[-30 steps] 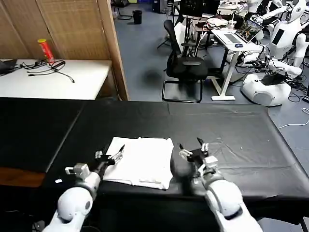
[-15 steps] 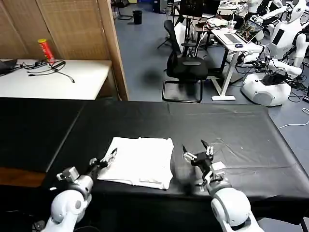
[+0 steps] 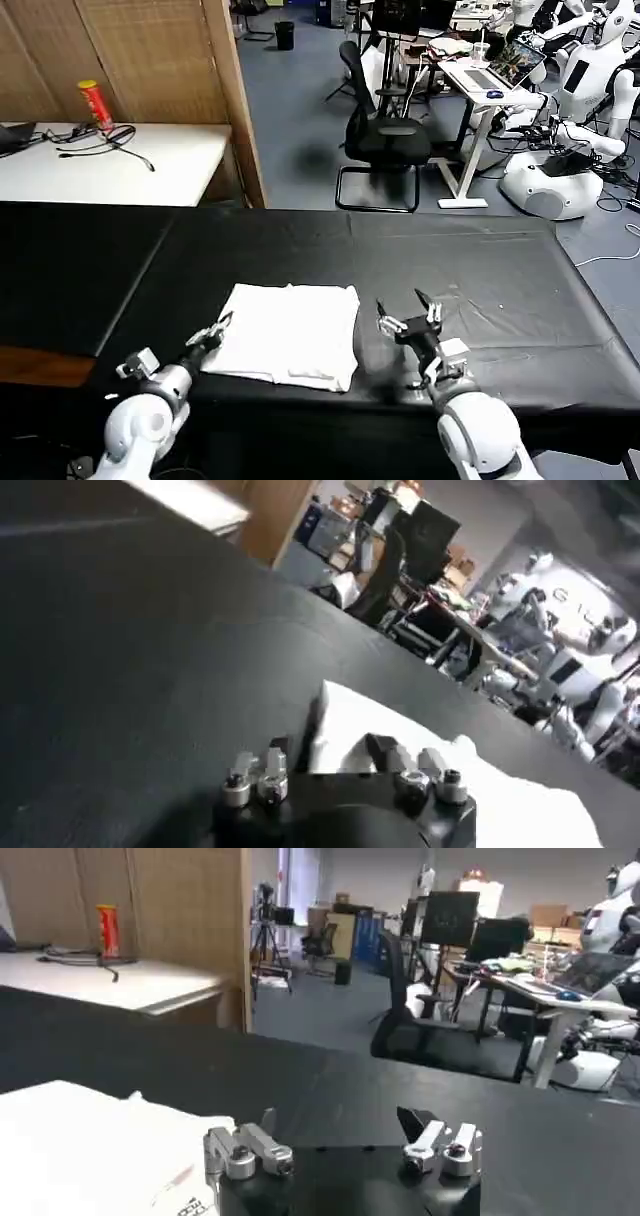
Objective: Fold and organize the clothes.
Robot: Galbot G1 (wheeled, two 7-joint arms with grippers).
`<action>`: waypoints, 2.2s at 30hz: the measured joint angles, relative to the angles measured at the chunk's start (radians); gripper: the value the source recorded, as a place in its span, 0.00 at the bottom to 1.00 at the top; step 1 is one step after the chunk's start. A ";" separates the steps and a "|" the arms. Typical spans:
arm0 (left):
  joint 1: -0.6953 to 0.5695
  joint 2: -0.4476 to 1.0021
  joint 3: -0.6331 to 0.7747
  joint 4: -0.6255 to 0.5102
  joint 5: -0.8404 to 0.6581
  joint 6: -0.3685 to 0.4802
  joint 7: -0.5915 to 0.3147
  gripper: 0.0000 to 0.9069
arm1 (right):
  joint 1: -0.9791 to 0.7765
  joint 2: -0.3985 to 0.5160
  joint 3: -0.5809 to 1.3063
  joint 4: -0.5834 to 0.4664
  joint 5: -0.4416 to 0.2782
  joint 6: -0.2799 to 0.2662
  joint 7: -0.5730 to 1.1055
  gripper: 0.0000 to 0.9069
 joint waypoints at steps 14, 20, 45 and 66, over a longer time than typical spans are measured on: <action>-0.030 0.086 -0.033 -0.067 0.283 -0.007 0.012 0.00 | -0.085 -0.013 0.069 0.050 0.013 0.014 -0.013 0.97; -0.029 0.181 -0.070 -0.106 0.402 -0.011 0.013 0.00 | -0.100 -0.008 0.074 0.054 0.013 0.015 -0.013 0.97; 0.016 0.296 0.013 -0.345 0.591 0.056 -0.096 0.00 | -0.133 0.006 0.057 0.051 0.011 0.025 -0.013 0.97; -0.023 0.064 0.315 -0.363 0.550 -0.040 -0.029 0.97 | 0.014 0.008 -0.089 -0.038 0.397 -0.131 0.026 0.97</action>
